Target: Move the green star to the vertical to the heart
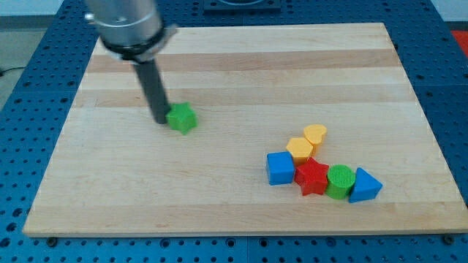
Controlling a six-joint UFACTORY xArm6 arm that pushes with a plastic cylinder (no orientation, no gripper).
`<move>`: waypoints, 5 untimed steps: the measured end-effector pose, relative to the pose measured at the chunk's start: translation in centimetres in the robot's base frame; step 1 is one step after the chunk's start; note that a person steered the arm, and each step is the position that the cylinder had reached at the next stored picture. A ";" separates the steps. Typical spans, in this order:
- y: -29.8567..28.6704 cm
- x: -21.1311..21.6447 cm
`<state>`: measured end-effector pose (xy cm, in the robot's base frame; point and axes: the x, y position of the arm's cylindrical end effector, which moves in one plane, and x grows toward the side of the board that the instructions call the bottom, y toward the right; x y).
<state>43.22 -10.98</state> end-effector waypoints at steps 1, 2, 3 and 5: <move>3.7 0.3; 0.3 1.2; 0.2 4.1; 8.6 0.9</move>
<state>44.12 -2.41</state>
